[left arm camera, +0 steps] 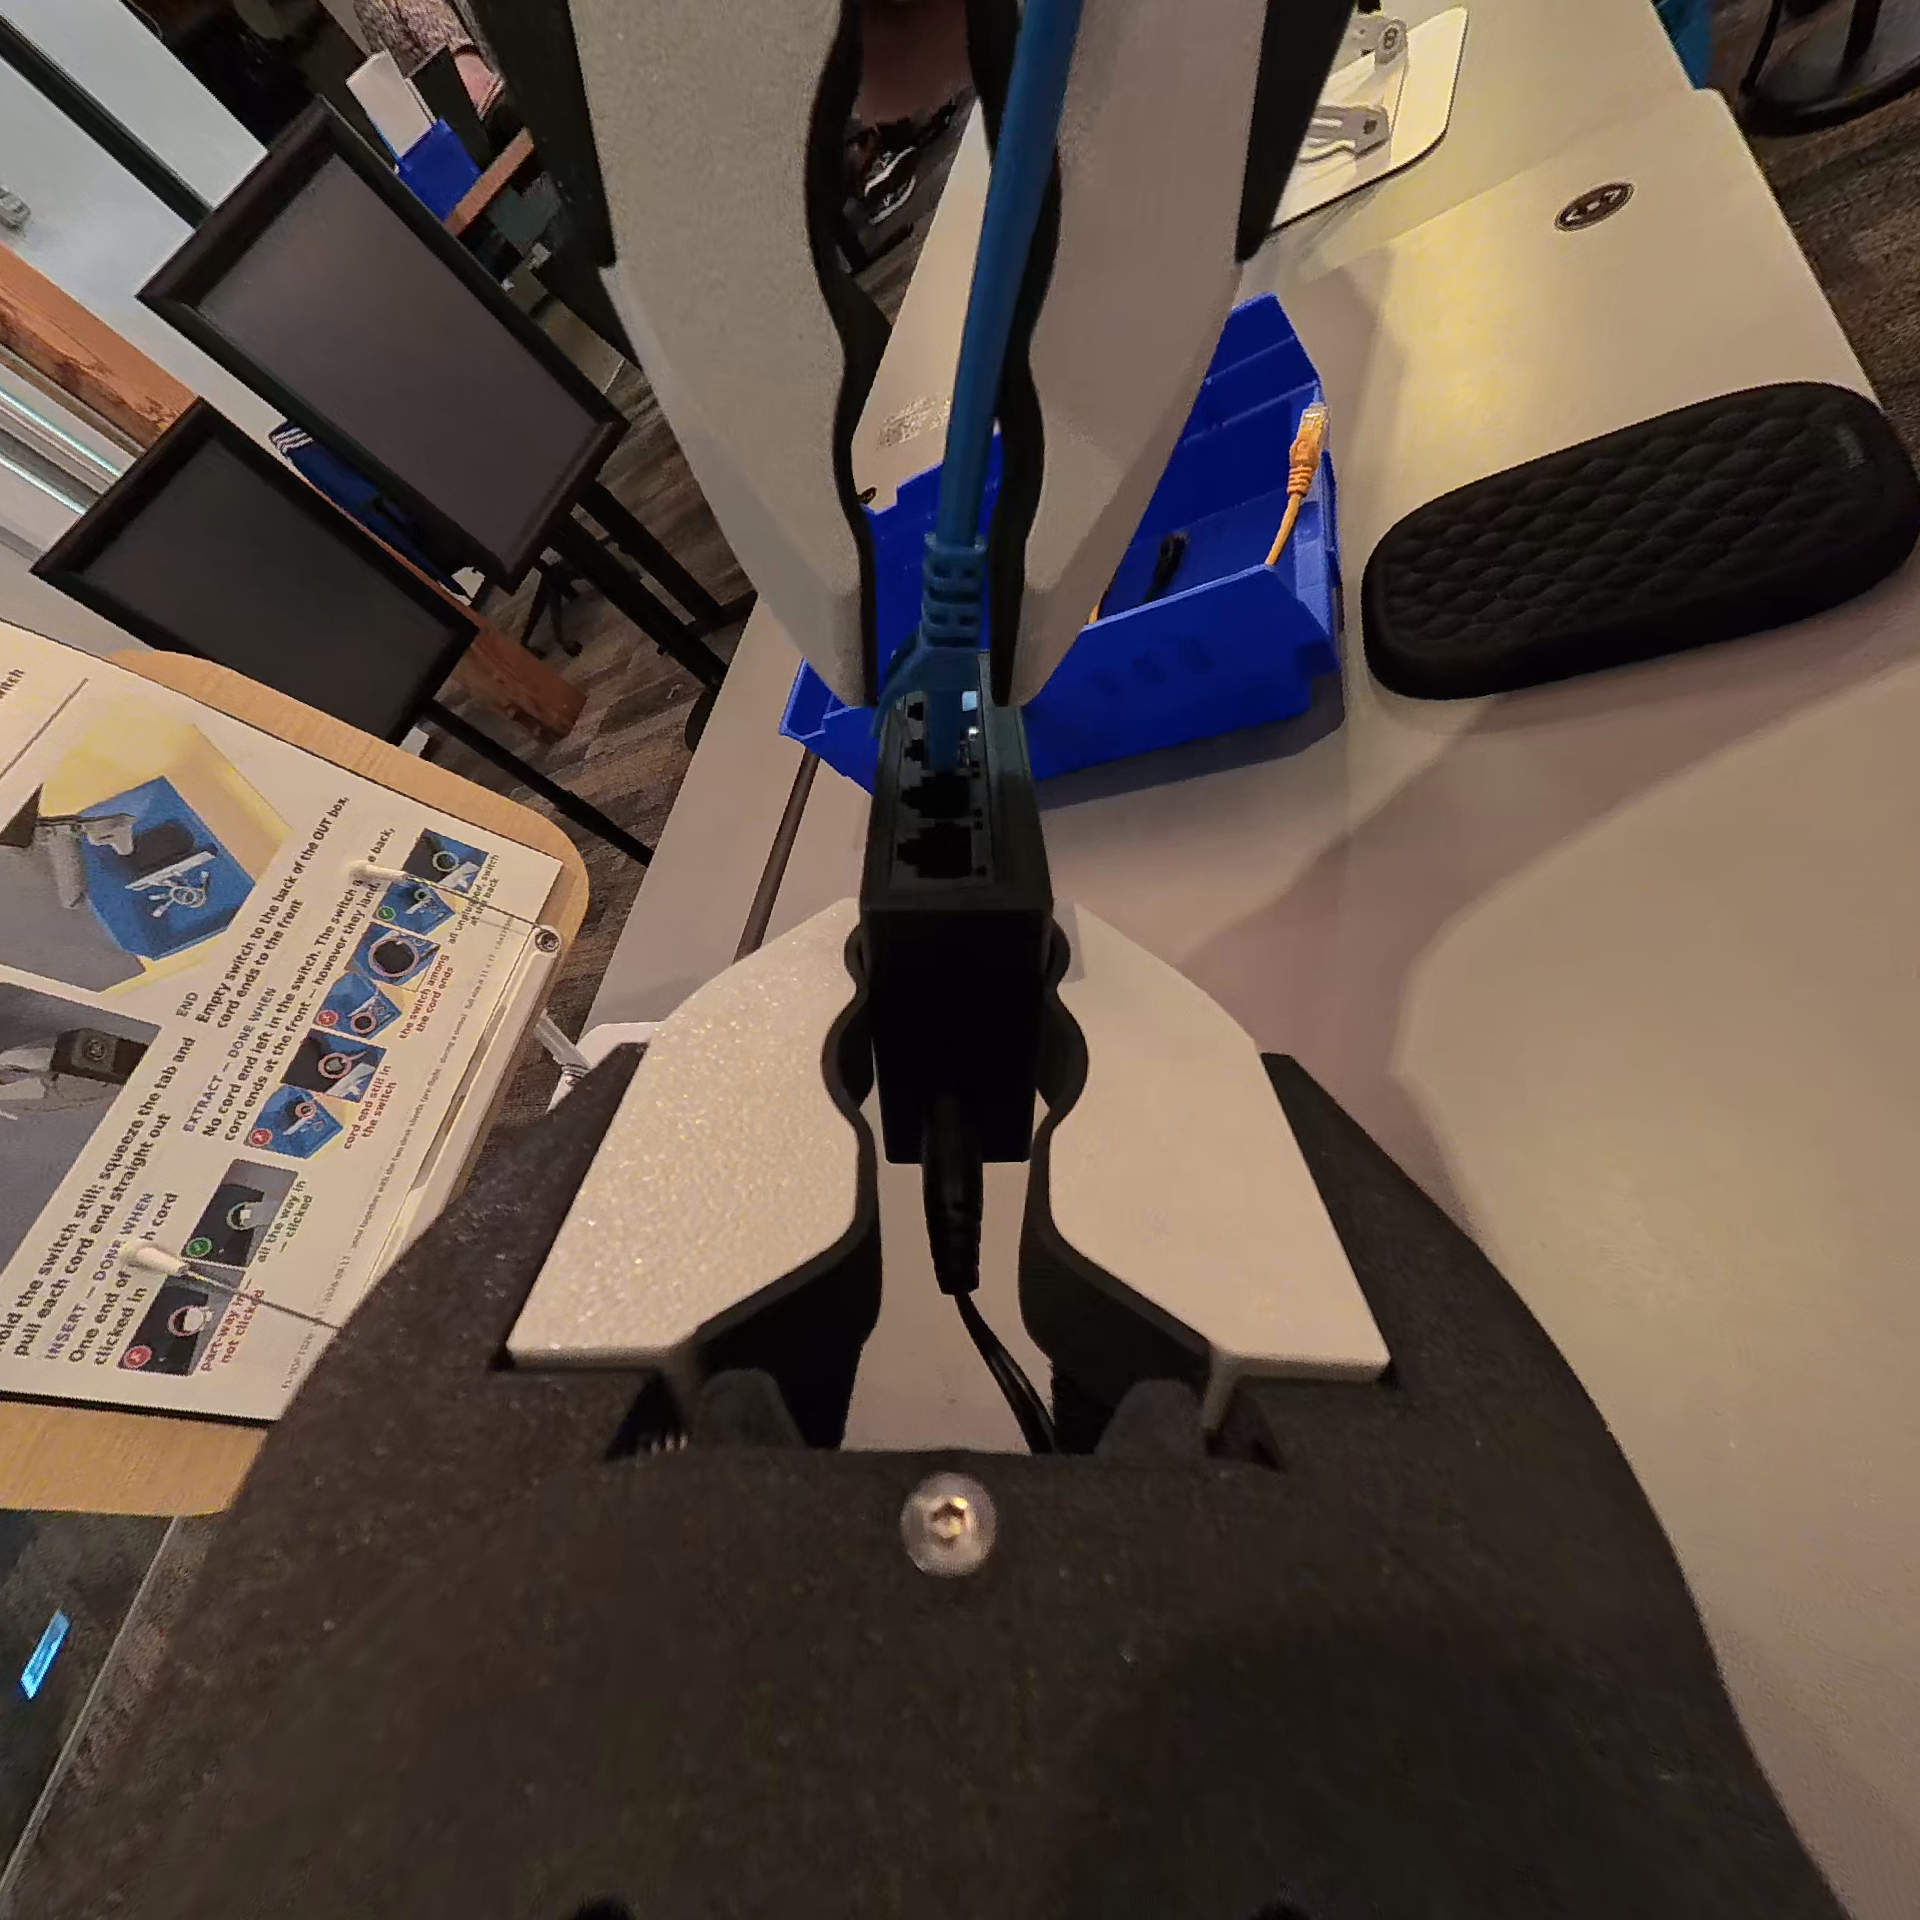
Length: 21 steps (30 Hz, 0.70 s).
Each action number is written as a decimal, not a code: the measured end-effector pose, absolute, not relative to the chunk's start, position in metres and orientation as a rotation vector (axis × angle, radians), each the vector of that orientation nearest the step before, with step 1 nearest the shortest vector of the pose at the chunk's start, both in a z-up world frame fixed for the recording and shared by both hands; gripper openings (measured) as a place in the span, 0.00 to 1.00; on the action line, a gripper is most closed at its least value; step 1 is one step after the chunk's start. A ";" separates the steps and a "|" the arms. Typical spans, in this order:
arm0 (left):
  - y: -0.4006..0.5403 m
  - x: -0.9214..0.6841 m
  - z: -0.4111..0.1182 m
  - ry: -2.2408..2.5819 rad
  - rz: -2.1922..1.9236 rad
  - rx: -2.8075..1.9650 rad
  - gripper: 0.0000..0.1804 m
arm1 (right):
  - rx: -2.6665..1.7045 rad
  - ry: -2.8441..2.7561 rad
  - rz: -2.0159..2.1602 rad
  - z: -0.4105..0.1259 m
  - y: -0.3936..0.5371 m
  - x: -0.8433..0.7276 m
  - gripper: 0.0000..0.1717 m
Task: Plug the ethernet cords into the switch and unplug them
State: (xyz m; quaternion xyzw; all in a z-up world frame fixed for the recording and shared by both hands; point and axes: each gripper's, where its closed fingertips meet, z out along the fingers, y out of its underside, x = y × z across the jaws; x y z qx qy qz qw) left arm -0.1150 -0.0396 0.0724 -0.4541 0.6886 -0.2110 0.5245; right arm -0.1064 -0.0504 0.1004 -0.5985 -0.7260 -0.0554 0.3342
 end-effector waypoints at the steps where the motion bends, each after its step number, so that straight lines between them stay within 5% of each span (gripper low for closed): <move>1: -0.040 -0.115 0.072 1.650 -0.504 -1.089 0.15 | -1.566 -1.899 -0.146 0.100 -0.050 -0.106 0.10; 21: -0.041 -0.108 0.070 1.636 -0.486 -1.080 0.15 | -1.631 -1.849 -0.071 0.094 -0.050 -0.104 0.08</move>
